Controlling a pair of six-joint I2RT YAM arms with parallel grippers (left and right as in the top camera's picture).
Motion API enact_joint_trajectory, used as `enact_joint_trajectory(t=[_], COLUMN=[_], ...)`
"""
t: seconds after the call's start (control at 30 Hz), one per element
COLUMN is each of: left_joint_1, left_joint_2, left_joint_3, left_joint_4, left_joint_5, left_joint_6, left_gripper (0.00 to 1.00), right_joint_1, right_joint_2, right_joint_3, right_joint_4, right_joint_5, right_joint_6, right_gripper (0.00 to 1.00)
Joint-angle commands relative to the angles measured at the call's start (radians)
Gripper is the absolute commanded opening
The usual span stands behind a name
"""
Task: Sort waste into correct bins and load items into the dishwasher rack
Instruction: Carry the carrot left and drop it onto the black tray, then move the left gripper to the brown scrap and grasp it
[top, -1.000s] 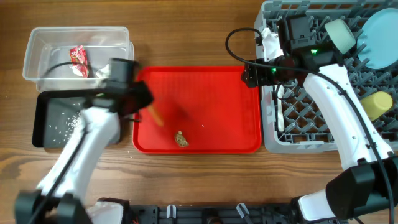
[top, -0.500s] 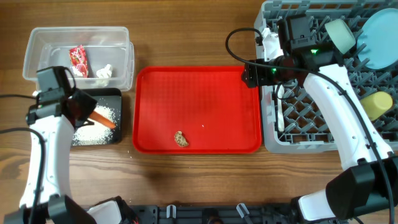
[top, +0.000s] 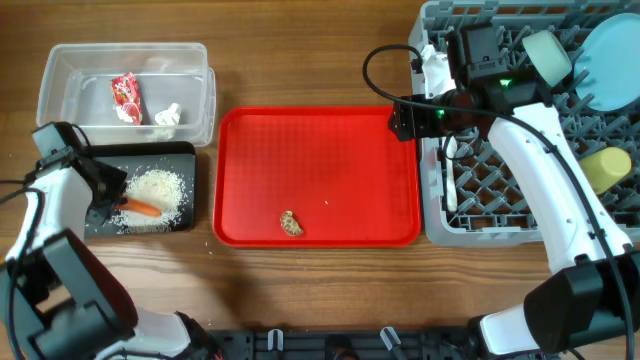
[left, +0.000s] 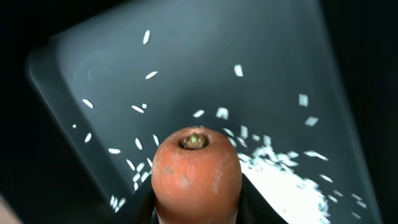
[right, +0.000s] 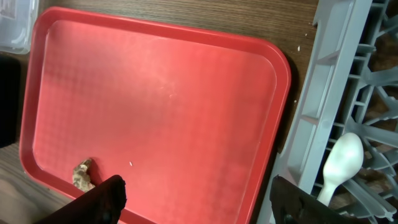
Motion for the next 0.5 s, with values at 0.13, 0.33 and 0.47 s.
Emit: enact_joint_trajectory(t=[0.13,0.33,0.47], left_joint_1=[0.008,0.008,0.008], left_joint_2=[0.048,0.046,0.009], left_joint_3=[0.012,0.012,0.037], left_joint_4=[0.024,0.024,-0.001], left_joint_5=[-0.021,-0.02,-0.019], left_joint_6=[0.012,0.012,0.012], left_gripper=[0.32,0.56,0.61], right_joint_1=[-0.002,-0.002,-0.002], right_joint_2=[-0.014,-0.014,-0.014], right_joint_3=[-0.002,-0.002,-0.002], right_joint_4=[-0.001,-0.001,-0.001], right_joint_5=[0.009,0.009,0.009], right_joint_6=[0.011,0.011,0.011], right_gripper=[0.77,0.77,0.77])
